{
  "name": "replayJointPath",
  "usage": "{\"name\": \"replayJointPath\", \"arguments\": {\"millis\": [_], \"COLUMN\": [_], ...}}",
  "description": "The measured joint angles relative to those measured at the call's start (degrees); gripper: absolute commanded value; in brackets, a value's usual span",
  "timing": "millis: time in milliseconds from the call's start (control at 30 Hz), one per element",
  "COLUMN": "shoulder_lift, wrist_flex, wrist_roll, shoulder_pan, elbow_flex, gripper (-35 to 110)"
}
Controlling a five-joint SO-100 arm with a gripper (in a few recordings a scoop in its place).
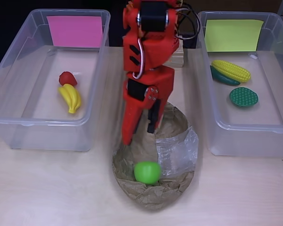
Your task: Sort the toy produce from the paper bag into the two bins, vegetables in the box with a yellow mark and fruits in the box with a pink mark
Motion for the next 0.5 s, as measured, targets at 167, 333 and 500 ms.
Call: {"name": "replayJointPath", "arguments": {"millis": [167, 333, 500], "shoulder_lift": [-10.81, -17.75, -20.21], "wrist_flex": [-1.93, -1.23, -1.14], "wrist_roll": [10.63, 31.20, 46.32], "shoulder_pan": [-2.37, -4.04, -6.06], "elbow_flex": [-6.94, -12.13, -13.97], "gripper": [40, 41, 43]}}
